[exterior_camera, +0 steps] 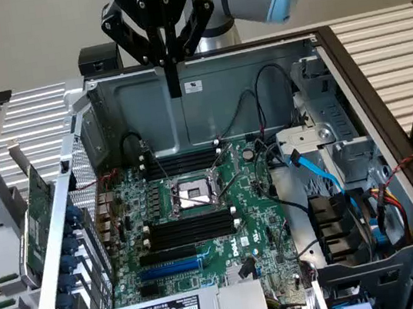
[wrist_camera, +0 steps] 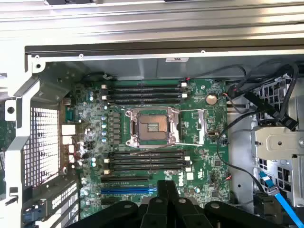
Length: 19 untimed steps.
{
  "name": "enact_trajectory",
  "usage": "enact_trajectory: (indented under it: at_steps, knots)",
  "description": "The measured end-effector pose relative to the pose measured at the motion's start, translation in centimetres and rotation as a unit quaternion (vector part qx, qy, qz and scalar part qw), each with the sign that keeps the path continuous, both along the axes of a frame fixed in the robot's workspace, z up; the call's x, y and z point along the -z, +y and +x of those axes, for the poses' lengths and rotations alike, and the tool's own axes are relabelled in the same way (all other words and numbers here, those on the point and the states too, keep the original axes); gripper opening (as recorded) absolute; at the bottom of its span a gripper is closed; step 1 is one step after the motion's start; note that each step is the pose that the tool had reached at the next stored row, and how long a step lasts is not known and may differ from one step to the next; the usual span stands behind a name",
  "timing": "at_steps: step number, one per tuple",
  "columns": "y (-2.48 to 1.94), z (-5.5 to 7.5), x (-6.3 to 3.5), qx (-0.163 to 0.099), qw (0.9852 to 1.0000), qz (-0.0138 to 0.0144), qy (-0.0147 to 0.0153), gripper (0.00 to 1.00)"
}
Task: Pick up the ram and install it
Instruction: 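Reach for the ram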
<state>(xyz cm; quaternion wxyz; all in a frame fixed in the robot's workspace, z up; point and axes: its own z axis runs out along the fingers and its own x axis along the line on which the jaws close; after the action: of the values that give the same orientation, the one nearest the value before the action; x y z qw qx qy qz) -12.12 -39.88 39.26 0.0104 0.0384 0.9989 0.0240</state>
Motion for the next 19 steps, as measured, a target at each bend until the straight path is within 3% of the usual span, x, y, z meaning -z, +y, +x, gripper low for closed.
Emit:
enact_trajectory:
  at_steps: [14,19]
  knots:
    - [0.0,-0.1,-0.01,0.001,1.0,-0.0001,0.0,0.11]
    - [0.0,-1.7,0.0,0.001,1.0,0.0,0.0,0.11]
